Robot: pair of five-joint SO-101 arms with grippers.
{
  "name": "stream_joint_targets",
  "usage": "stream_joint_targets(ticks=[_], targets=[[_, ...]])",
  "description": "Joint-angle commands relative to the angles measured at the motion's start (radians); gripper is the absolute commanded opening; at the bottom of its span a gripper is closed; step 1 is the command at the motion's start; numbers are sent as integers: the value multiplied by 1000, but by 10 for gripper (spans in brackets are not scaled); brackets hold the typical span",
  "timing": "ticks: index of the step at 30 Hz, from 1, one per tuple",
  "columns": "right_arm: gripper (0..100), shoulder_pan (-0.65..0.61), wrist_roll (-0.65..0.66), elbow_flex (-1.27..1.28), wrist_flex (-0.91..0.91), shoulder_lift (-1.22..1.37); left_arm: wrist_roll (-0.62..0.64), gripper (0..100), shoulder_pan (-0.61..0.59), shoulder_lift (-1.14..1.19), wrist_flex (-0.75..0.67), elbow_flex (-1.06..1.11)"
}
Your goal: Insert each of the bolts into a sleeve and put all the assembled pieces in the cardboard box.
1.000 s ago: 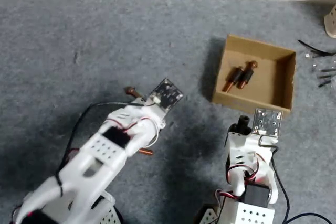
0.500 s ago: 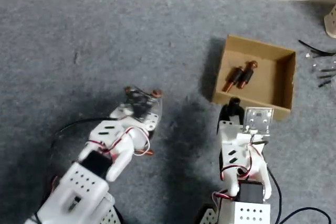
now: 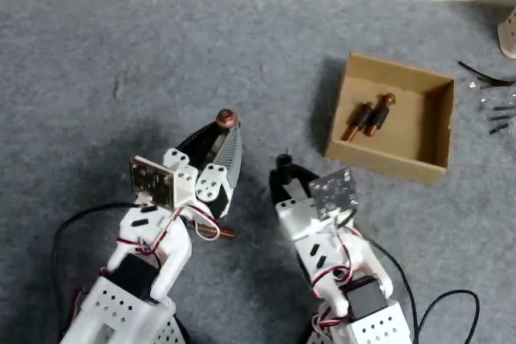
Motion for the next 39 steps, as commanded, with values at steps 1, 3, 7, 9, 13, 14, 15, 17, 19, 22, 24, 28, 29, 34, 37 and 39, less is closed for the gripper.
stream_joint_targets(ticks=[1, 3, 7, 9, 13, 14, 15, 17, 19, 22, 24, 28, 29, 34, 37, 39], targets=[[5, -13, -2, 154, -114, -7, 20, 6, 24, -56, -117, 45], [5, -18, -2, 154, -140, -7, 18, 6, 58, -68, -180, 84], [5, -84, -2, 154, -140, -4, 20, 6, 117, -114, -250, 130], [5, -119, -2, 154, -130, -2, 20, 6, 137, -148, -253, 134], [5, -137, 38, 154, -90, -2, 18, 6, 140, -251, -253, 105], [5, -136, 71, 154, -90, -2, 20, 6, 139, -283, -252, 104], [5, -136, 97, 154, -88, -2, 20, 6, 139, -314, -247, 108], [5, -136, 130, 154, -88, -2, 20, 6, 143, -343, -206, 101], [5, -133, 137, 154, -88, -2, 20, 6, 145, -337, -161, 101], [5, -131, 137, 154, -88, -2, 21, 6, 145, -329, -109, 110], [5, -131, 137, 154, -88, -2, 21, 6, 145, -329, -68, 113], [5, -131, 137, 154, -88, -2, 23, 6, 147, -329, 0, 114], [5, -131, 137, 154, -88, -2, 26, 6, 150, -329, 11, 114], [5, -130, 137, 154, -71, -7, 123, 6, 202, -328, 71, 114], [5, -120, 138, 154, -56, -8, 123, 6, 208, -328, 114, 114], [5, -104, 138, 154, -56, -8, 126, 6, 211, -328, 144, 114]])
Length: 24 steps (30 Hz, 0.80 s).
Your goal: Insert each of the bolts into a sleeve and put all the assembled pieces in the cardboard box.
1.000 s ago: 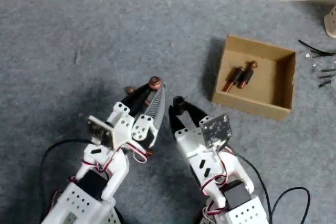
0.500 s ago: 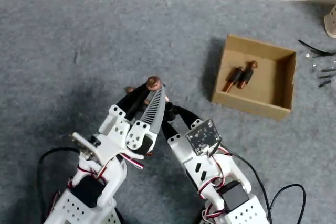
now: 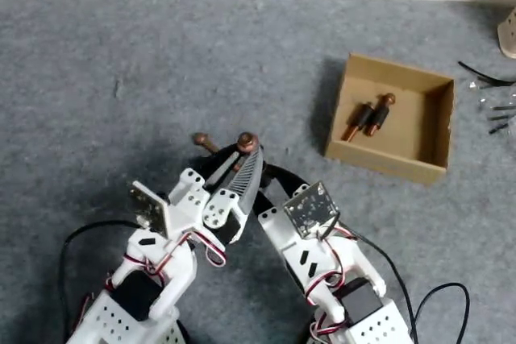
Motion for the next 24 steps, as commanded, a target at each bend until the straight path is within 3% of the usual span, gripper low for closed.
stream_joint_targets(ticks=[1, 16, 20, 24], targets=[[5, 27, 11, 154, 1, -8, 17, 6, 33, -15, 52, -15], [5, 38, 11, 154, 4, -8, 20, 12, 56, -15, 160, -27], [5, 38, 11, 154, 4, -7, 20, 96, -18, -15, 175, -28], [5, 38, 11, 154, 4, -5, 80, 108, -82, -15, 270, -127]])
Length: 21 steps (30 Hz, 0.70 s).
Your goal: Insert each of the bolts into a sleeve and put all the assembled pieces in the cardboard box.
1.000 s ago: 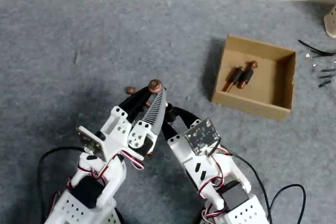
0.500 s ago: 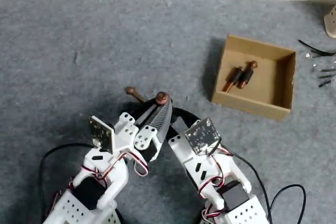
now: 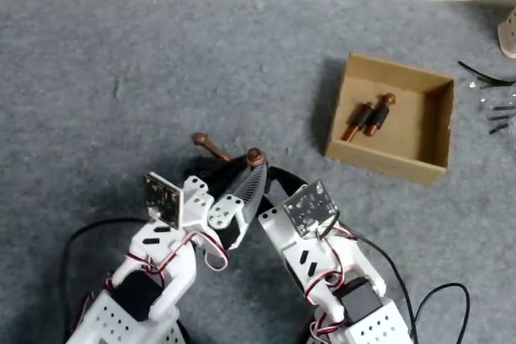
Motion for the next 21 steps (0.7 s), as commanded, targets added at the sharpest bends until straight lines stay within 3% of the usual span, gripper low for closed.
stream_joint_targets(ticks=[1, 7, 10, 14, 21], targets=[[5, 24, 9, 153, -8, -5, 91, 108, -88, -15, 94, -143], [5, 73, 9, 153, -8, -10, 348, 101, -297, -16, 110, -191], [5, 110, 9, 153, -12, -10, 394, 24, -372, -16, 110, -189], [5, 117, 9, 153, -12, -10, 391, 7, -334, -16, 103, -153], [5, 117, 9, 153, -12, -10, 390, 6, -271, -16, -104, 7]])
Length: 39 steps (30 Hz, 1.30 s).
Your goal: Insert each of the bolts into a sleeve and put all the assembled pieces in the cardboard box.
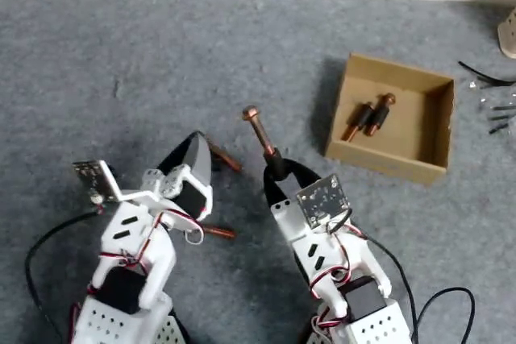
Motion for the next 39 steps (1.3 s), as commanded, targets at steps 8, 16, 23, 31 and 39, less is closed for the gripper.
stream_joint_targets(ticks=[8, 16, 23, 31, 39], targets=[[5, 10, 8, 153, -8, -10, 8, 6, 33, -10, -183, 81], [5, 10, 8, 153, -8, -10, 8, 8, 58, -5, -184, 81], [5, 10, 8, 153, -8, -10, 8, 8, 62, -4, -181, 81], [5, 12, 6, 153, -8, -10, 6, 8, 122, 82, -173, 76], [5, 13, 3, 153, -13, -12, 6, 8, 94, 96, -175, 81]])
